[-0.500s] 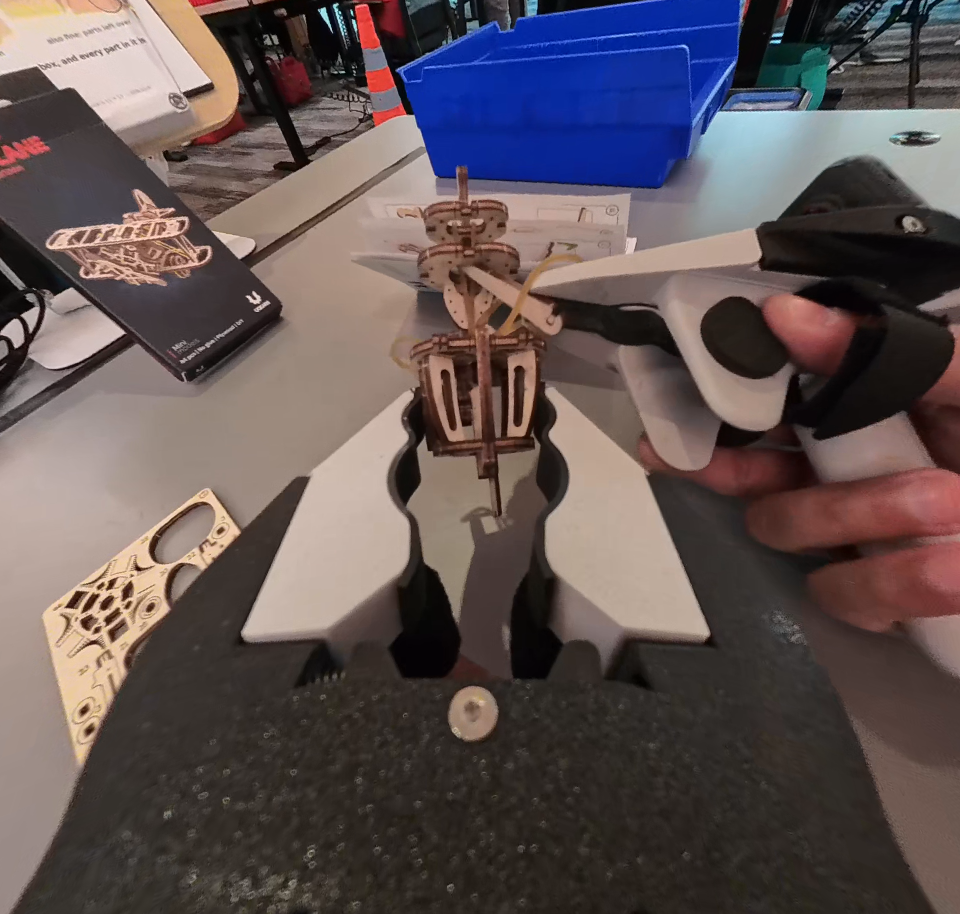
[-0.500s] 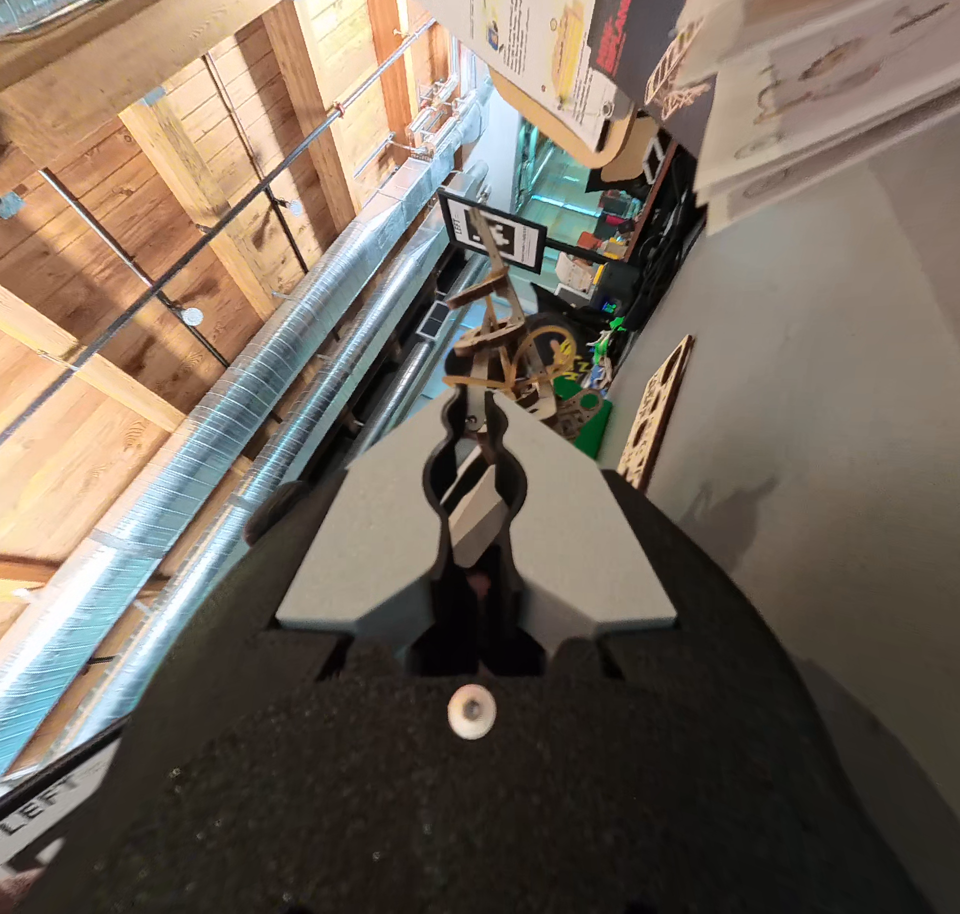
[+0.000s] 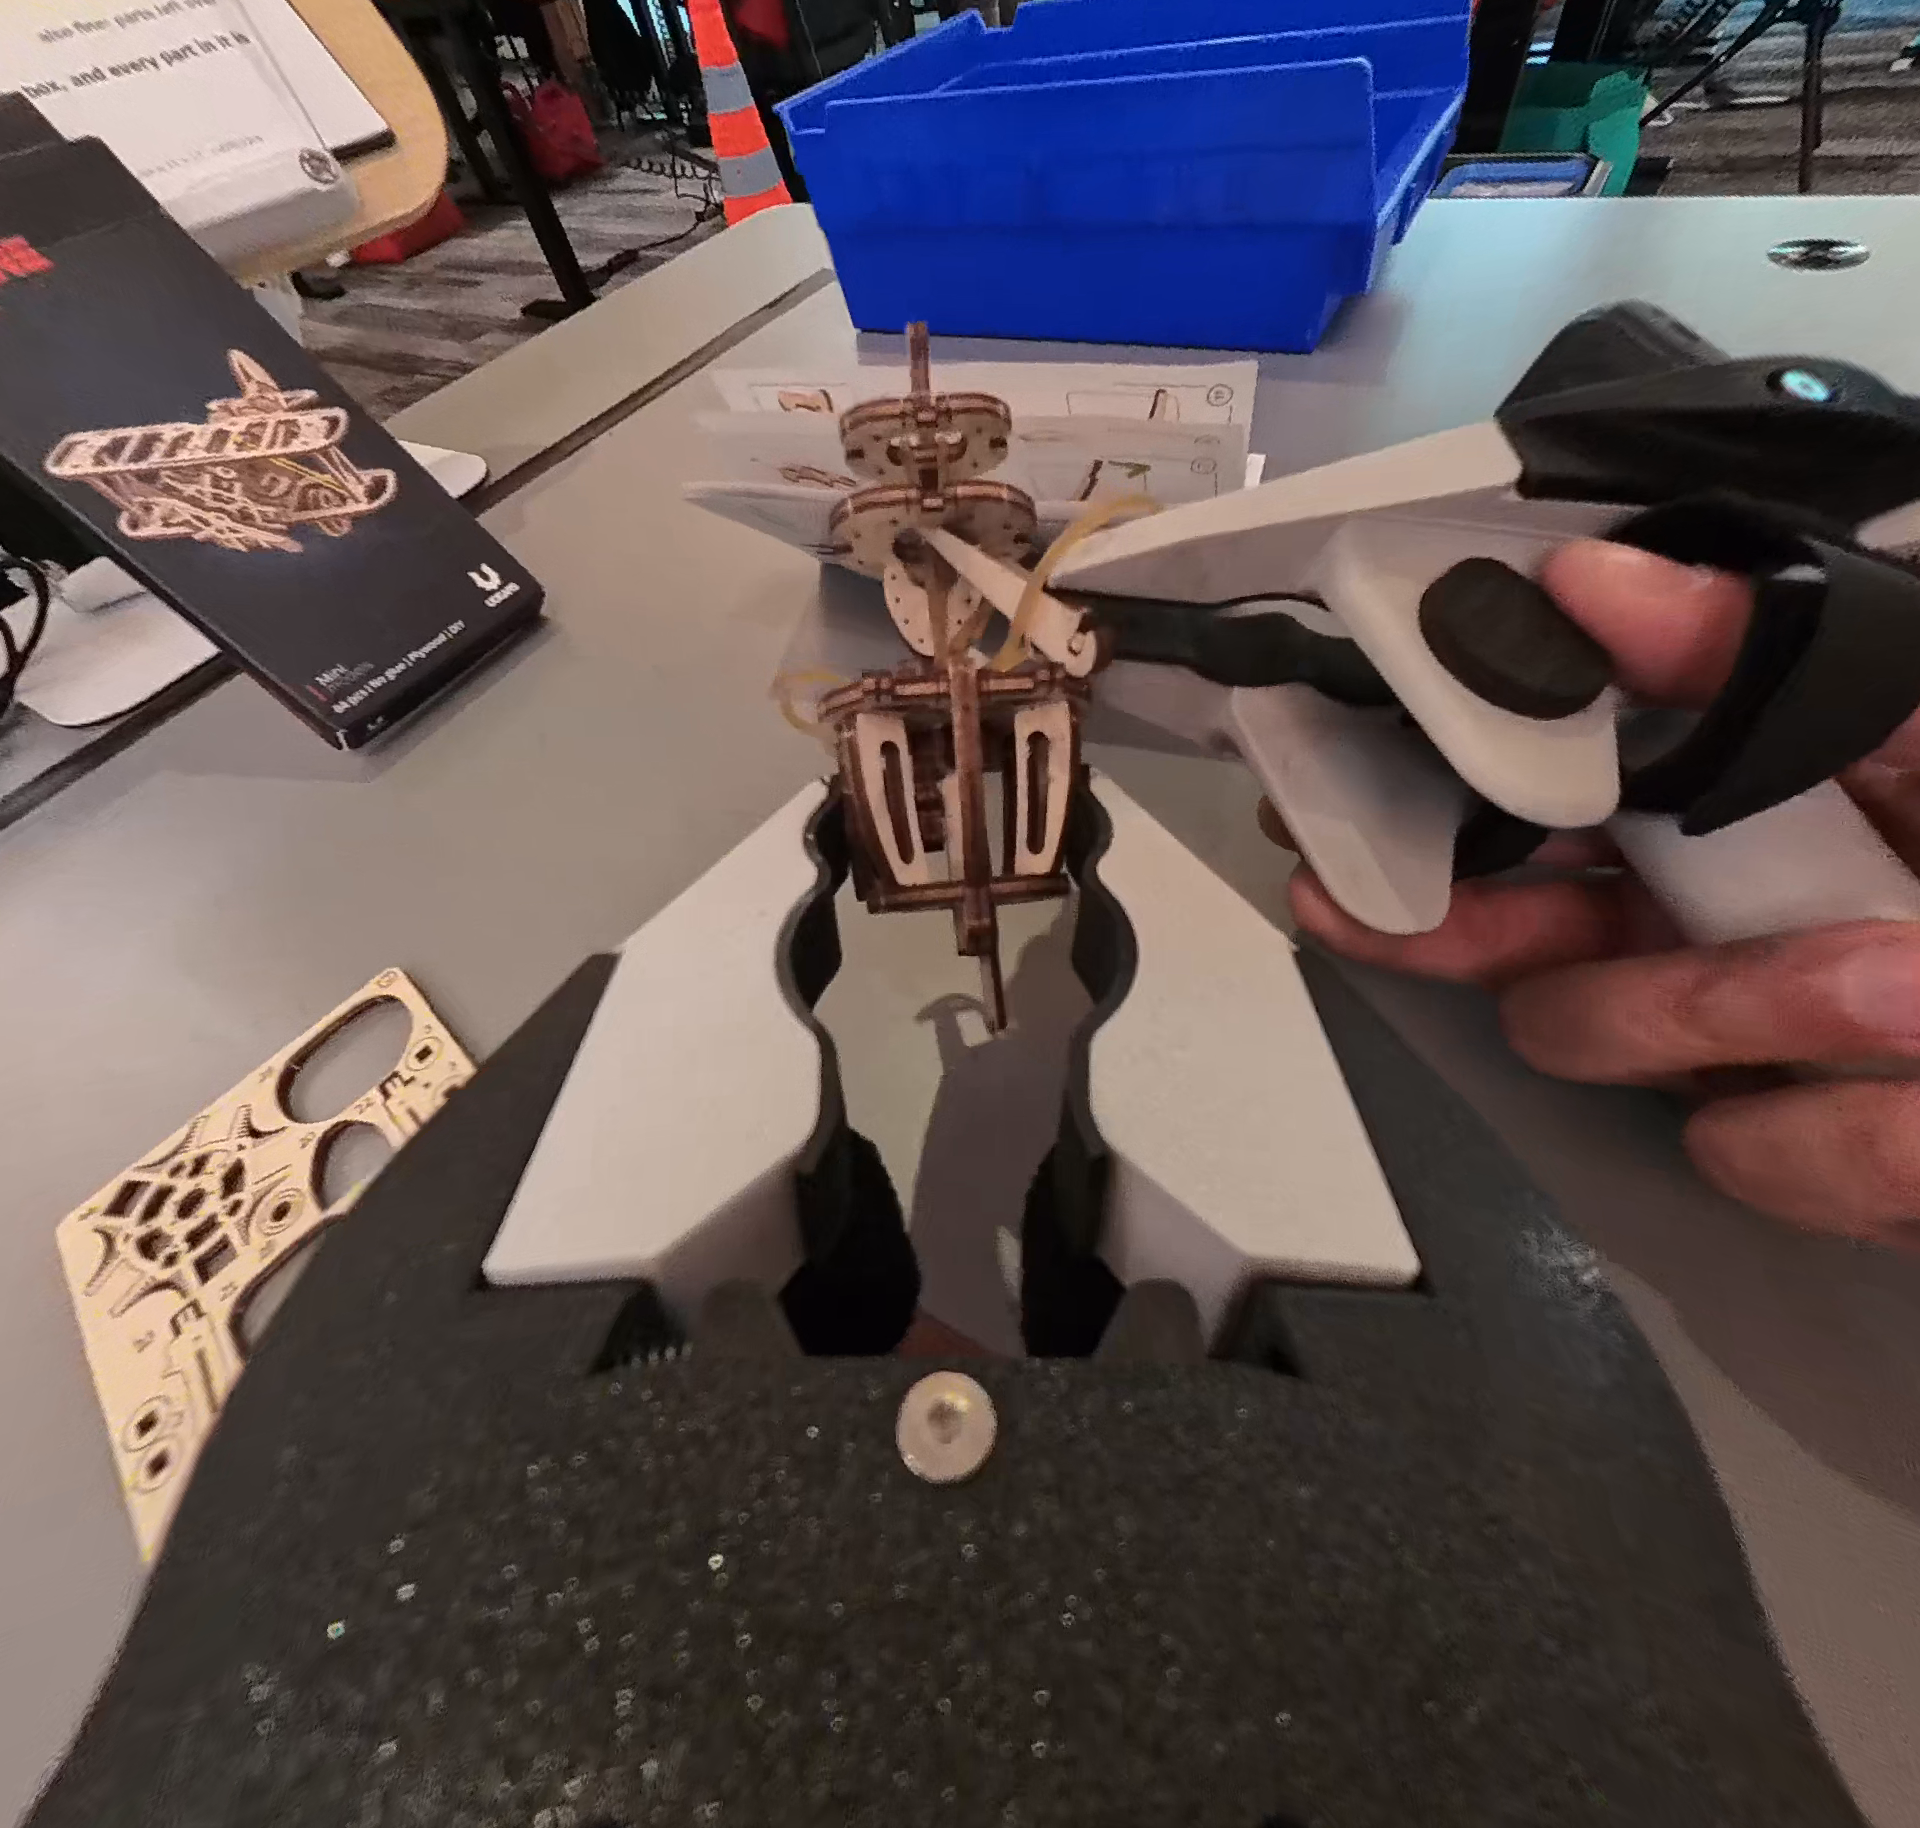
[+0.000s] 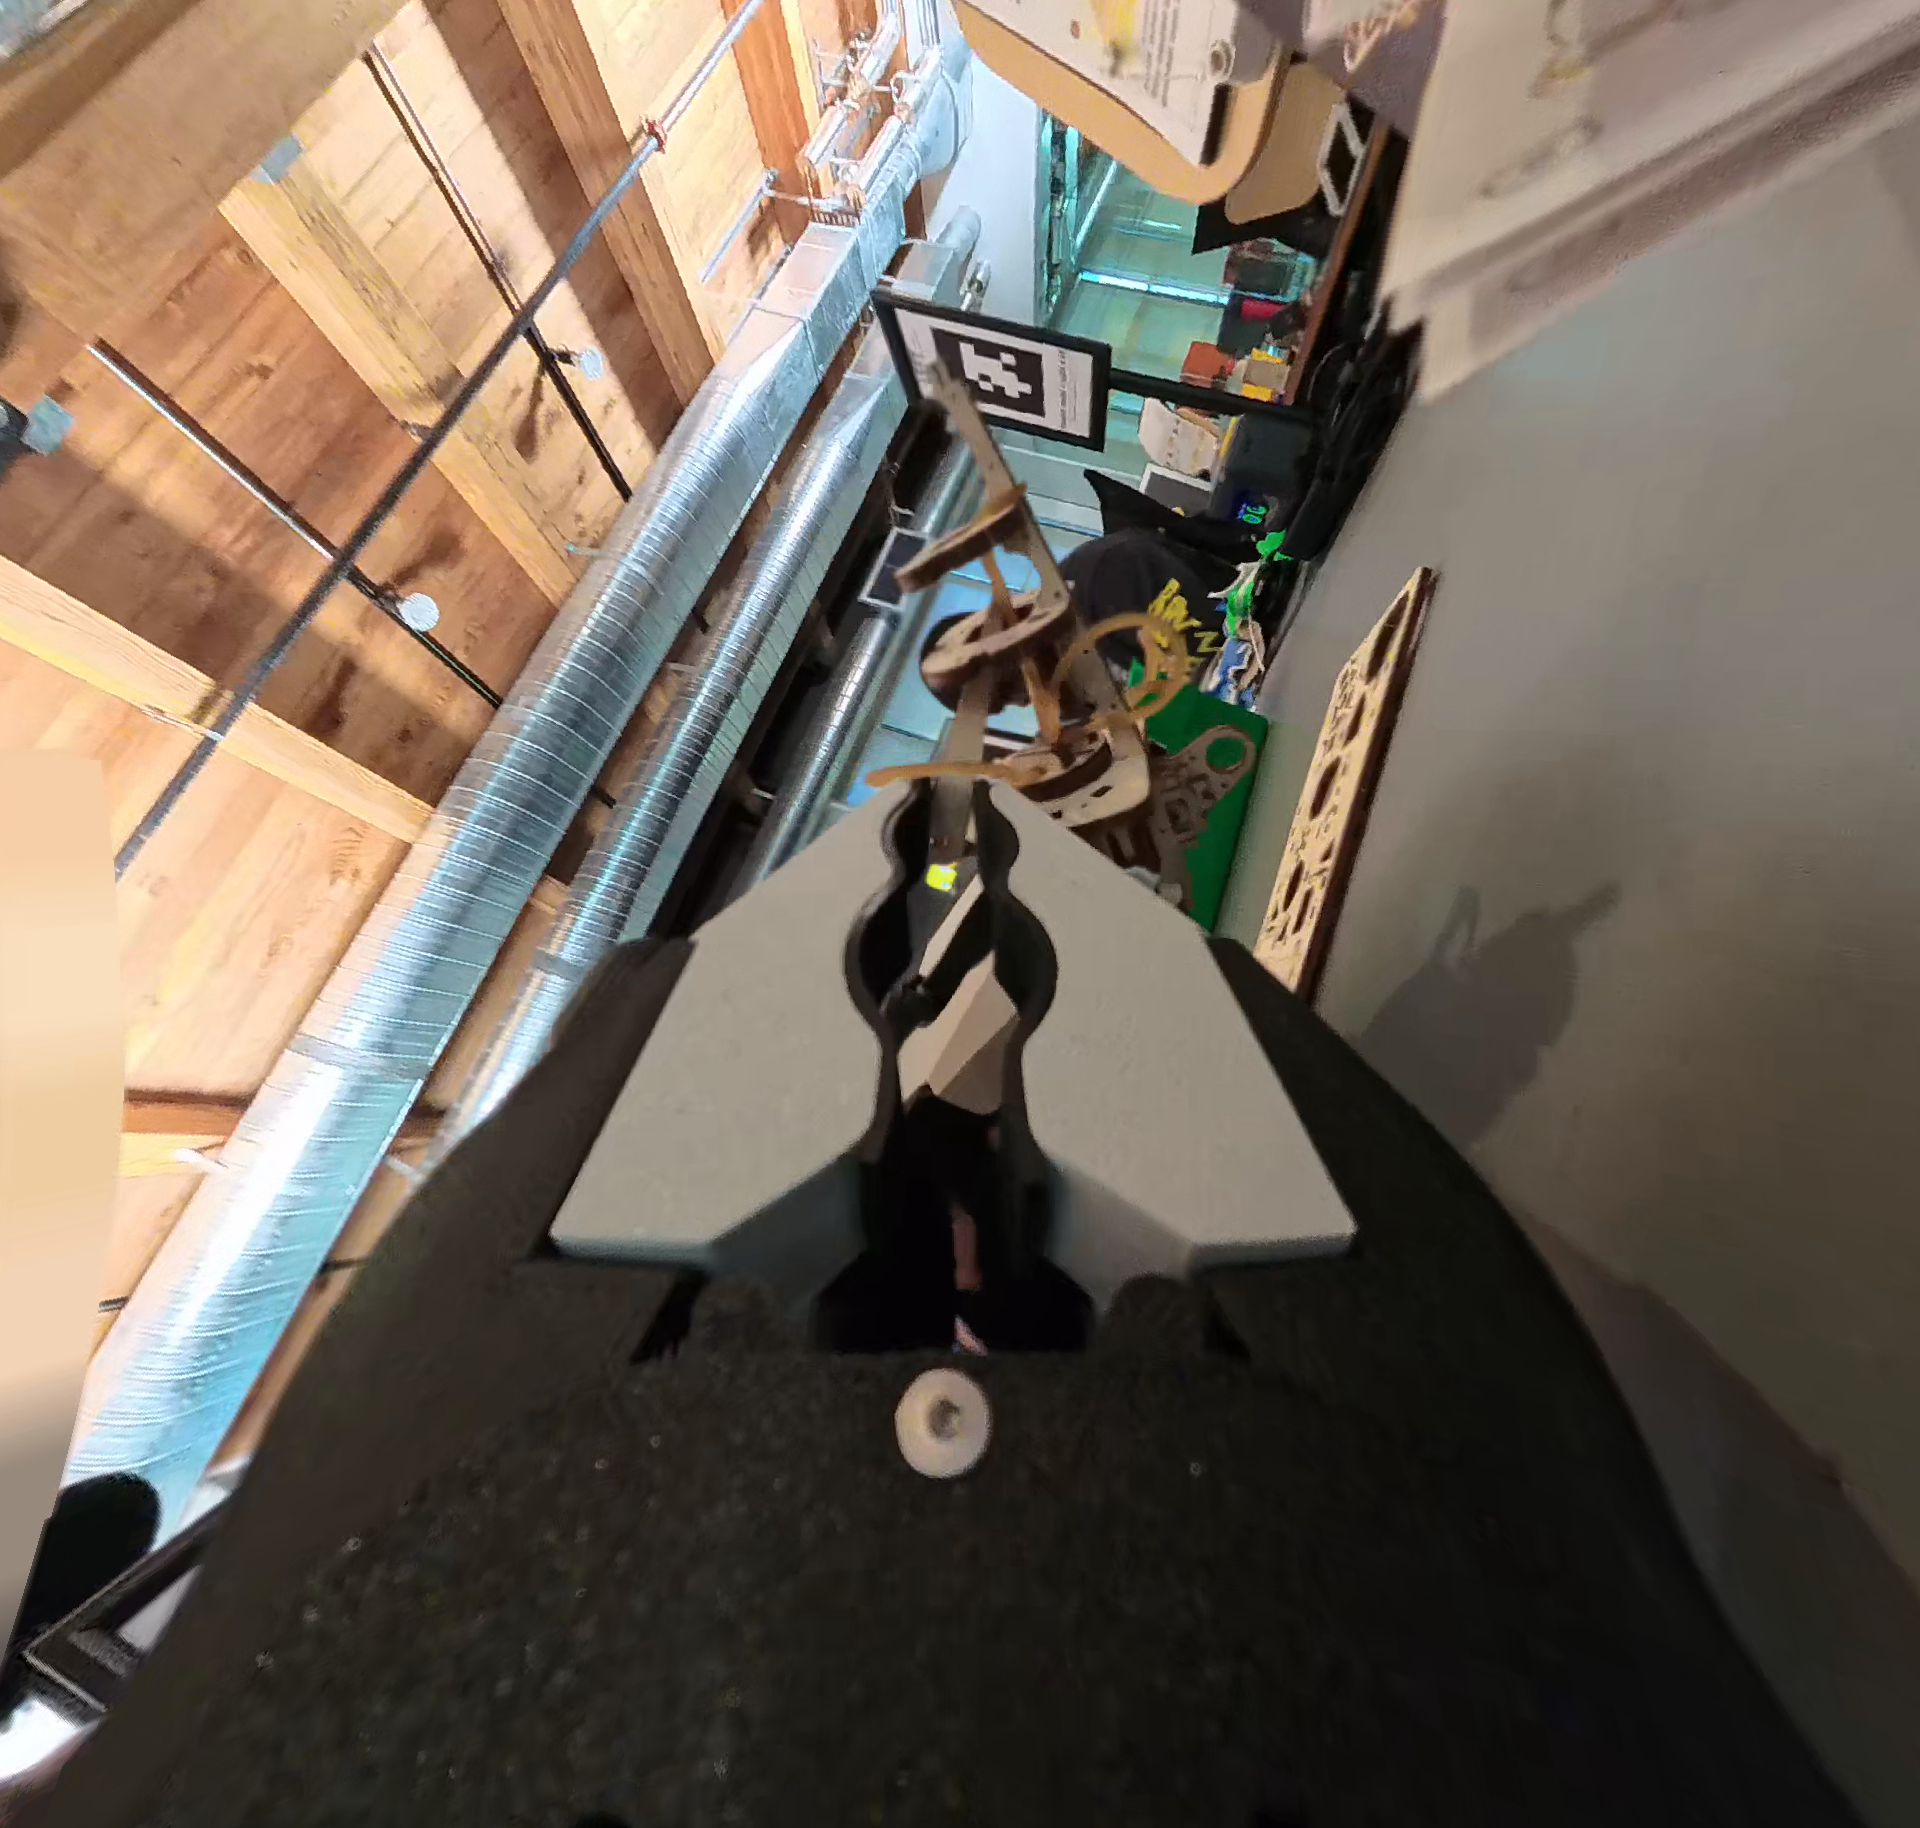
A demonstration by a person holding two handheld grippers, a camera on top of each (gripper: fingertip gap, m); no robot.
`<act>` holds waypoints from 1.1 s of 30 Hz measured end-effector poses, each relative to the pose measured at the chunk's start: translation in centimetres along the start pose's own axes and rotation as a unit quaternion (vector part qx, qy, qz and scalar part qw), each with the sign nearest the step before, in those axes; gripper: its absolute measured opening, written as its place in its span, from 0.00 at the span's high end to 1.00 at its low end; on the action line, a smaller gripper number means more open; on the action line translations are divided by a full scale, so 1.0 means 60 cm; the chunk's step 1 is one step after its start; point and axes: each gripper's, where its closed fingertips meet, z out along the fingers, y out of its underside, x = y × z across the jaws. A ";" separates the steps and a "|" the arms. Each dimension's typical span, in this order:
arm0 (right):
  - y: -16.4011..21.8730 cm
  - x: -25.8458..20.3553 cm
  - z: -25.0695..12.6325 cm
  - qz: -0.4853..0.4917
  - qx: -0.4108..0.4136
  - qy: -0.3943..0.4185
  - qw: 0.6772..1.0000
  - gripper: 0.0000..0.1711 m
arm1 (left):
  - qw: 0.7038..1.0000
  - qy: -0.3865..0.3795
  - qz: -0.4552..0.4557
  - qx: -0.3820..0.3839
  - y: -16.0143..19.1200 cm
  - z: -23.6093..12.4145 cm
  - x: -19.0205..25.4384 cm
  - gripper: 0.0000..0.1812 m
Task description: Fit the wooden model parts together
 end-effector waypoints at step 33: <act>0.019 -0.004 -0.015 -0.096 -0.111 0.068 0.987 0.85 | 0.994 0.070 -0.081 -0.034 0.019 0.000 0.004 0.78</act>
